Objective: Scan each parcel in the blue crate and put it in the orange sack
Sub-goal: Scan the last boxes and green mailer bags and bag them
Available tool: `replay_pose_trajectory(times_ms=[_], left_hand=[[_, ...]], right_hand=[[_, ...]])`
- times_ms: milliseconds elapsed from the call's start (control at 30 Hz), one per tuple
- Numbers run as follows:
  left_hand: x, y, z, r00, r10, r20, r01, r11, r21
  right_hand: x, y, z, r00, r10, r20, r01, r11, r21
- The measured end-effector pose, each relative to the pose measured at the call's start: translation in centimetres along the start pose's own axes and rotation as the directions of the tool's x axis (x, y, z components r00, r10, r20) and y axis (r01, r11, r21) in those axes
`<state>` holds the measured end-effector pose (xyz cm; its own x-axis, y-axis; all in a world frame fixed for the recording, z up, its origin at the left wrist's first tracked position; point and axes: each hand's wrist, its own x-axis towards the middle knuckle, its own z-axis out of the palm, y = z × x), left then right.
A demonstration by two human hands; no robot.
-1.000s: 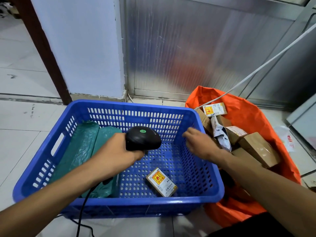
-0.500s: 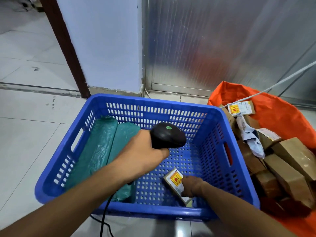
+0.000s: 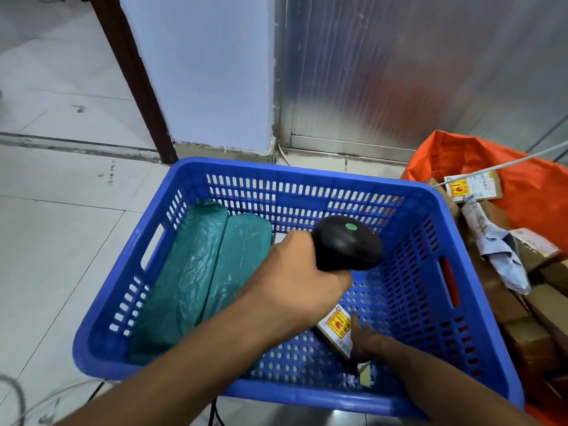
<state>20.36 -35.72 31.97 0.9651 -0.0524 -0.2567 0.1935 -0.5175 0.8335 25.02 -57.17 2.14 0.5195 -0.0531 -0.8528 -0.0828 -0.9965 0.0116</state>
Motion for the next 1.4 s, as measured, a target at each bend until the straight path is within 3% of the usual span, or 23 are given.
replay_pose_trajectory(times_ms=[367,500,833,967,1267,1400], left_hand=[[-0.2,-0.8,-0.1,0.999,0.042,0.01,-0.041,0.999,-0.022],[-0.1,-1.1,-0.3,0.998,0.061,0.022,-0.061,0.997,-0.039],[-0.4,-1.3,-0.4,0.999,0.044,-0.021,-0.043,0.999,0.023],[-0.5,-1.3,-0.5,0.999,0.033,0.008,-0.034,0.999,0.024],[-1.3,-0.6,0.3,0.997,0.04,0.063,-0.037,0.998,-0.048],[-1.6,-0.1,0.4,0.997,0.027,0.067,-0.022,0.998,-0.065]], right_hand=[[-1.6,-0.3,-3.1,0.924,-0.088,-0.373,0.1,0.995,0.014],[-3.8,-0.2,-5.1,0.836,-0.138,-0.53,0.202,0.977,0.065],[-11.6,1.5,-10.4,0.558,-0.273,-0.784,0.433,0.902,-0.006],[-14.7,2.2,-11.1,0.434,-0.321,-0.842,0.466,0.879,-0.095],[-20.3,3.9,-12.2,0.271,-0.32,-0.908,0.458,0.872,-0.17],[-21.7,4.3,-12.5,0.231,-0.307,-0.923,0.42,0.888,-0.19]])
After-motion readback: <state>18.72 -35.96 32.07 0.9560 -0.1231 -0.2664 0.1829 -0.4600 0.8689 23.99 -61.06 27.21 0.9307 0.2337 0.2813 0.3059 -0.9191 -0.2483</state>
